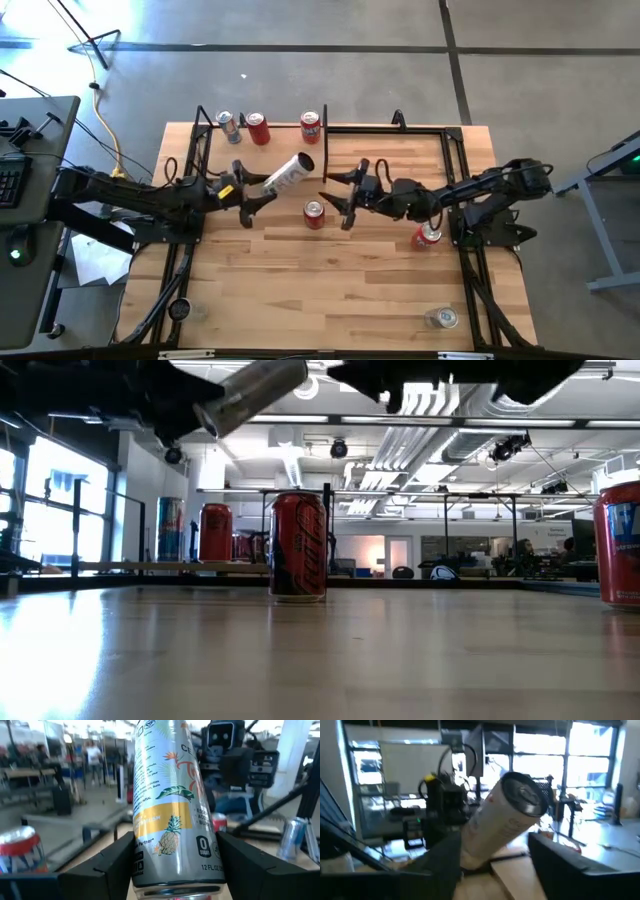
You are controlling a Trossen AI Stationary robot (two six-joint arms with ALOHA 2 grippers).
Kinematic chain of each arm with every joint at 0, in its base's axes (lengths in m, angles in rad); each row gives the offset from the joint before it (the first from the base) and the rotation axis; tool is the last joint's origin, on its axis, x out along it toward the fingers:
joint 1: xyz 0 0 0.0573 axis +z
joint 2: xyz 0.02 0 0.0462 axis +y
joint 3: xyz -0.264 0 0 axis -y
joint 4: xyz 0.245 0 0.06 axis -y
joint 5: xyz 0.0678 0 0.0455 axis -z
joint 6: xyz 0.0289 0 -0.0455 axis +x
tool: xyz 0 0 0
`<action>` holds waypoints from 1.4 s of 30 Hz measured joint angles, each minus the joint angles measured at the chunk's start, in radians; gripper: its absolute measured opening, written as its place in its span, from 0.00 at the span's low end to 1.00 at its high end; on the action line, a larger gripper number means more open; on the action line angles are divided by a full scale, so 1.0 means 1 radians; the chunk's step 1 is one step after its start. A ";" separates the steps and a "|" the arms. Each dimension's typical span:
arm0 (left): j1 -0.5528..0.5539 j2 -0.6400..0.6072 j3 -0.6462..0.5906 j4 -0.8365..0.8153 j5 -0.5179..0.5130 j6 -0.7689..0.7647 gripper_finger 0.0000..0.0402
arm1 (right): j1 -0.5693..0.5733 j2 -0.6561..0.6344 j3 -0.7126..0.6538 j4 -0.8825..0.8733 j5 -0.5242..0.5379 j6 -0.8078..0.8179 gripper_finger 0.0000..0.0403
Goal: Place canned beverage on shelf
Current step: Adjust the white soda can on the shelf
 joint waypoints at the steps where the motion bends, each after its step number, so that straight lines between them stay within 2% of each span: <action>1: -0.010 0.000 0.000 0.022 -0.009 0.019 0.58 | 0.000 0.012 0.019 0.007 -0.010 -0.004 0.58; 5: -0.036 0.000 0.000 0.083 -0.016 0.069 0.58 | 0.000 0.070 0.093 0.085 -0.030 -0.044 0.72; 8: -0.049 0.000 0.000 0.113 -0.014 0.096 0.58 | -0.005 0.122 0.155 0.122 -0.034 -0.048 0.75; 11: -0.061 0.000 0.000 0.149 -0.015 0.118 0.58 | -0.021 0.180 0.227 0.122 -0.082 -0.025 0.76; 18: -0.080 0.000 0.003 0.175 -0.009 0.148 0.58 | -0.046 0.258 0.344 0.120 -0.094 0.005 0.76; 30: -0.080 0.041 0.002 0.185 -0.029 0.148 0.58 | -0.059 0.257 0.355 0.159 -0.133 0.036 0.75; 33: -0.080 0.066 0.002 0.208 -0.034 0.149 0.58 | -0.063 0.257 0.355 0.160 -0.133 0.036 0.72; 38: -0.079 0.097 0.002 0.246 -0.045 0.154 0.58 | -0.084 0.256 0.355 0.164 -0.162 0.047 0.60; 42: -0.078 0.103 0.002 0.219 -0.057 0.153 0.60 | -0.104 0.256 0.354 0.145 -0.198 0.046 0.60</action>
